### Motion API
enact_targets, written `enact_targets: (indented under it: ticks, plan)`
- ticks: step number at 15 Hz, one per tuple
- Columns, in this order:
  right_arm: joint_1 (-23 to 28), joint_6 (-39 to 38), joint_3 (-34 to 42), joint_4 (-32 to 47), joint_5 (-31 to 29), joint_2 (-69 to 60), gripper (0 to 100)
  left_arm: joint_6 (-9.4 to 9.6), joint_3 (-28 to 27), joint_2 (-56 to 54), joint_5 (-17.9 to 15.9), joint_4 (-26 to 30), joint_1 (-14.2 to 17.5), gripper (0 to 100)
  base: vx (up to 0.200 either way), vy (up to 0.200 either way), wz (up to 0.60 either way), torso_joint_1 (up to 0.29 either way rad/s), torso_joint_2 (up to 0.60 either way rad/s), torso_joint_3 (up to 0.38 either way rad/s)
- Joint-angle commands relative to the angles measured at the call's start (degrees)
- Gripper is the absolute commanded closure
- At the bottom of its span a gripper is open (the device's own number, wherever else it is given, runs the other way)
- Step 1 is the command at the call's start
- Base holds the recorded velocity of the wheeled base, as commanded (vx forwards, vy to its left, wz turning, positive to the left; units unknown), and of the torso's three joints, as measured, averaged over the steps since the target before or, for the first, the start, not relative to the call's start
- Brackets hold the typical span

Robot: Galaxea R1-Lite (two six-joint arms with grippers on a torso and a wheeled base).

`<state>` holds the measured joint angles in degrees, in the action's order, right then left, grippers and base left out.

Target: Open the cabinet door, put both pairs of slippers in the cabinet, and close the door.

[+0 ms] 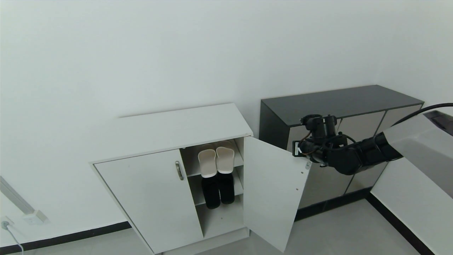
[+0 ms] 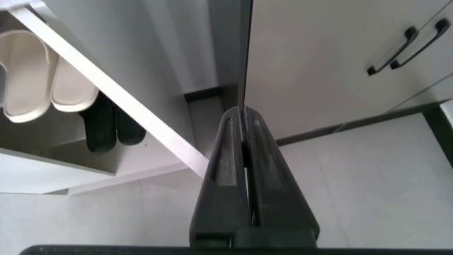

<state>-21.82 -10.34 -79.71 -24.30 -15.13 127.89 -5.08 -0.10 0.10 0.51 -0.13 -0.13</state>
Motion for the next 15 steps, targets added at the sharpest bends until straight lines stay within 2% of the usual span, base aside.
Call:
enact_targets:
  ticks: [1,9,14,15]
  plan:
    - [-0.1,0.0,0.0,0.0,0.0,0.9,100,-0.01,0.0,0.1,0.0,0.0,0.0,100,0.0,0.0,0.0,0.0,0.0,0.0]
    - [-0.4,0.1,0.0,-1.4,-0.2,2.4,100,-0.01,0.0,0.0,0.0,0.0,0.0,100,0.0,0.0,0.0,0.0,0.0,0.0]
    - [-3.3,-0.1,2.5,-1.6,-0.5,1.1,100,-0.01,0.0,0.1,0.0,0.0,0.0,100,0.0,0.0,0.0,0.0,0.0,0.0]
    - [-5.5,-0.2,4.0,-2.3,-1.9,0.4,100,-0.01,0.0,0.1,0.0,0.0,0.0,100,0.0,0.0,0.0,0.0,0.0,0.0]
